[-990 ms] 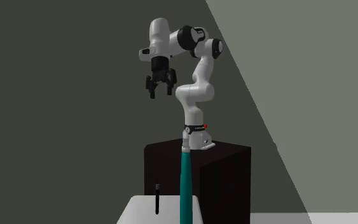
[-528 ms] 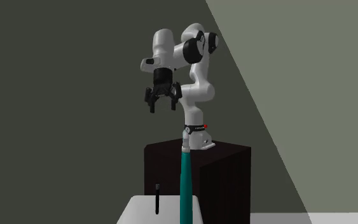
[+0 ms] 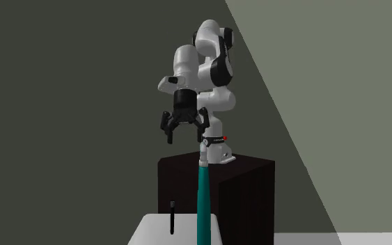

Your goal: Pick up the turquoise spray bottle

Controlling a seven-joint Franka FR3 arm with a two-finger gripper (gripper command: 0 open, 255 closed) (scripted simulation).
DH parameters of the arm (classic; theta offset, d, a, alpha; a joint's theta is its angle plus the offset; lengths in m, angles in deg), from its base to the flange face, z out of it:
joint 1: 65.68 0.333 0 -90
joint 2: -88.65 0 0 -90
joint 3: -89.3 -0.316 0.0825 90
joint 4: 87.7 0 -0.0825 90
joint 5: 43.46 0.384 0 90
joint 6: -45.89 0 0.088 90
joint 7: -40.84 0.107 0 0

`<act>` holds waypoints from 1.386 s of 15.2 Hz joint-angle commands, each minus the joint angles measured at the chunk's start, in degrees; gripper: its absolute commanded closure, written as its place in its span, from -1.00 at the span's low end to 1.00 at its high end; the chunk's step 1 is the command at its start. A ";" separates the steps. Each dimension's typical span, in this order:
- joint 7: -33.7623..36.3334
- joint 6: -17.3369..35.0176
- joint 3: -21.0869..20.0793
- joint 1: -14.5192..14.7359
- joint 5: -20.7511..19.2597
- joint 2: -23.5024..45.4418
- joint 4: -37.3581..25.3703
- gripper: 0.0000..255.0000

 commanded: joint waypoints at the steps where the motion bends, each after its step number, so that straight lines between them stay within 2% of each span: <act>1: -3.23 4.73 -0.42 1.41 1.64 4.61 -1.70 -1.00; 6: -11.03 14.40 -3.23 3.35 5.42 16.25 -7.79 -1.00; 10: -15.17 20.85 -5.70 3.97 4.92 25.28 -13.53 -1.00; 18: -16.71 26.73 -8.65 1.34 4.06 32.73 -15.23 -1.00; 20: -16.66 26.74 -8.65 1.33 4.01 32.73 -15.22 -1.00; 21: -16.65 26.69 -8.51 1.49 4.02 32.83 -15.38 1.00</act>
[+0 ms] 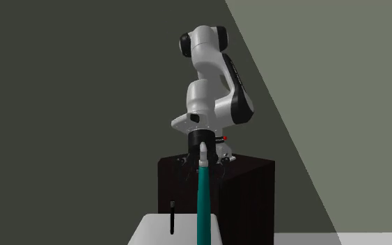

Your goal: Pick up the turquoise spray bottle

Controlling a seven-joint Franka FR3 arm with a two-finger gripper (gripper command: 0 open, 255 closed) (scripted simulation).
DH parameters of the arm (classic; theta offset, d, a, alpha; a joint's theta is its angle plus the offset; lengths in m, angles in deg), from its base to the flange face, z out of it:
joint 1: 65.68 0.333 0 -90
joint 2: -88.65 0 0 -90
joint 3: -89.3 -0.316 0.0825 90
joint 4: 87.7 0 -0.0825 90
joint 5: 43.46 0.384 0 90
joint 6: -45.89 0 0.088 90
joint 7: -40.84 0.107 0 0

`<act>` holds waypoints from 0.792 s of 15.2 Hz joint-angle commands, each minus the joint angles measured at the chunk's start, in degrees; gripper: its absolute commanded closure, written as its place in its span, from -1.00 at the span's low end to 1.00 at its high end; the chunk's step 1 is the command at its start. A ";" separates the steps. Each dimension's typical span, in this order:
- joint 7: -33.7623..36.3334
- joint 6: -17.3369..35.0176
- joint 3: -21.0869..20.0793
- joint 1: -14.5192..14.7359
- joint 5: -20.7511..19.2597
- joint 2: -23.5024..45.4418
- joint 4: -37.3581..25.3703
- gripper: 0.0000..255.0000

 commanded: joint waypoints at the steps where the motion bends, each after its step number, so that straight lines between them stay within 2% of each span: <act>1: -0.02 0.15 -0.03 -0.01 -0.03 0.21 -0.08 1.00; 9: -0.05 0.21 -0.21 -0.24 -0.06 0.12 0.09 1.00; 12: 0.29 -1.90 0.67 0.66 0.45 -2.61 0.65 1.00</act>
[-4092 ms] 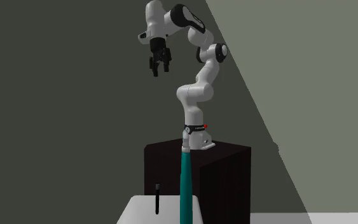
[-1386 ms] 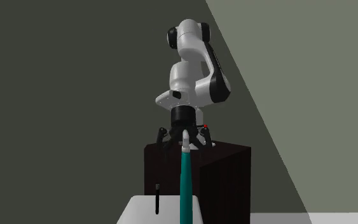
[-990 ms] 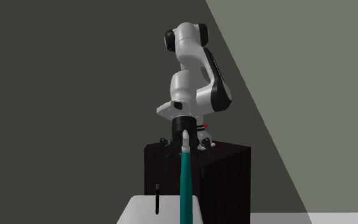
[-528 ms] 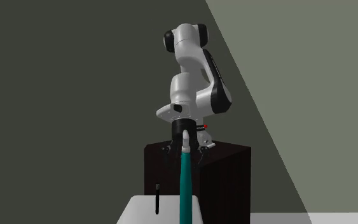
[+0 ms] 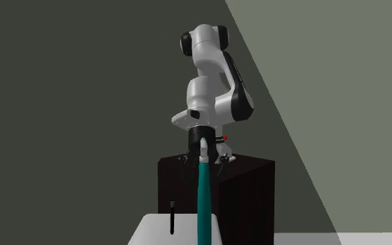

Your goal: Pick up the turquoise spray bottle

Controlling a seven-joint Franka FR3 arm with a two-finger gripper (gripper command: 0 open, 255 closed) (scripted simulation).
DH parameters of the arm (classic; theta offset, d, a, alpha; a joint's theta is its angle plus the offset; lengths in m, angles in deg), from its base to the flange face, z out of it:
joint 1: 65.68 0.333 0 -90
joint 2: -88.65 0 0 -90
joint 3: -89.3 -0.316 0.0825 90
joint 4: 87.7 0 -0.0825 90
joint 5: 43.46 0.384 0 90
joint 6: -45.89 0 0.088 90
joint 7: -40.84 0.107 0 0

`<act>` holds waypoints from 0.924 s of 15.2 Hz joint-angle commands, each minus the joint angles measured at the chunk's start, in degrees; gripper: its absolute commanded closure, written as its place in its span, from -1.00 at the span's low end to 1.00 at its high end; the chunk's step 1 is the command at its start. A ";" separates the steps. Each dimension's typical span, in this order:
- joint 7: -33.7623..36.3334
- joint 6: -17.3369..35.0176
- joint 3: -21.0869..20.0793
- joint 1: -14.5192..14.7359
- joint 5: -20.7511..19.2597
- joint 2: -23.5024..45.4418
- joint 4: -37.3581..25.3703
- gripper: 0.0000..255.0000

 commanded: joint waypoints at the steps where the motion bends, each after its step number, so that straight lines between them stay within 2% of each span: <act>1: 0.20 -1.49 0.64 0.54 0.25 -1.77 0.26 1.00; 7: 1.50 -5.95 3.66 3.34 0.40 -7.02 1.03 1.00; 12: 3.62 -9.72 6.93 6.15 -0.95 -11.11 1.42 1.00; 14: 3.74 -9.83 7.00 6.19 -1.07 -11.24 1.44 1.00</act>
